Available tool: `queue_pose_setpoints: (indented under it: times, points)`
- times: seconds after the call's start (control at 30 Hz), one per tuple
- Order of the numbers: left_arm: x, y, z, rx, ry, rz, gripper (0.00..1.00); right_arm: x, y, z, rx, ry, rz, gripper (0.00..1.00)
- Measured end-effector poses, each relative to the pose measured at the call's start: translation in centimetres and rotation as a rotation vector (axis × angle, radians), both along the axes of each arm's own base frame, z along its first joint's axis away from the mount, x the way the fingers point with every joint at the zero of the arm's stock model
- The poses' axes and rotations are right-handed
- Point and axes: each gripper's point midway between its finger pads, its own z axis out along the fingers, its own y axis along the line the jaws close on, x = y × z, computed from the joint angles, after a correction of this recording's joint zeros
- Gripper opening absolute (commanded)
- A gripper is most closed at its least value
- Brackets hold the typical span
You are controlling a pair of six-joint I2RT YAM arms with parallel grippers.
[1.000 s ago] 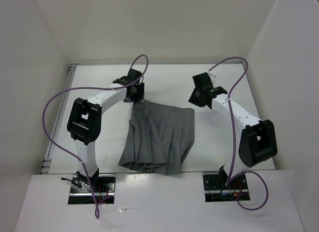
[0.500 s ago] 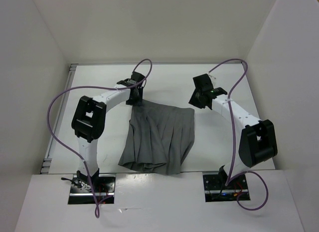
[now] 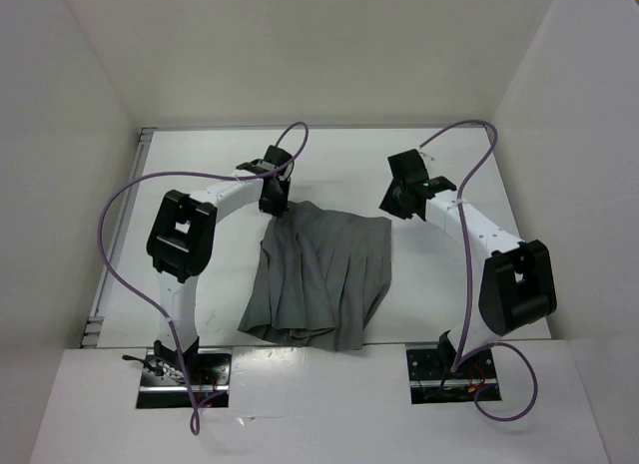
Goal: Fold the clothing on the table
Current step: Flatten the skirt out
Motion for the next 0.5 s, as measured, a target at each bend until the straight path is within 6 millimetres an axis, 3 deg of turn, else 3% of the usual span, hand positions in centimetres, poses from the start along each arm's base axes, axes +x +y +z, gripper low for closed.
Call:
queue_pose_setpoints:
  times: [0.13,0.2,0.3,0.37,0.43,0.5]
  points:
    - [-0.8,-2.5,1.0,-0.126,0.035,-0.106,0.00,0.0,-0.4,0.2,0.005,-0.006,-0.014,0.31]
    - [-0.9,-4.4,3.3,-0.248,0.033,-0.179,0.00,-0.1,-0.7,0.2,0.005,-0.005,-0.022,0.31]
    - [-0.8,-6.5,9.0,-0.459,-0.020,-0.276,0.00,0.0,-1.1,0.1,0.005,-0.002,-0.034,0.31]
    - [-0.6,-5.9,13.3,-0.590,-0.080,-0.306,0.00,0.1,-1.3,0.1,0.004,-0.003,-0.040,0.31]
    - [0.0,-3.9,16.5,-0.691,-0.144,-0.305,0.00,0.1,-1.5,0.1,0.007,-0.003,-0.049,0.34]
    - [0.6,-1.0,17.7,-0.766,-0.189,-0.278,0.00,0.2,-1.6,0.1,0.009,-0.004,-0.057,0.35]
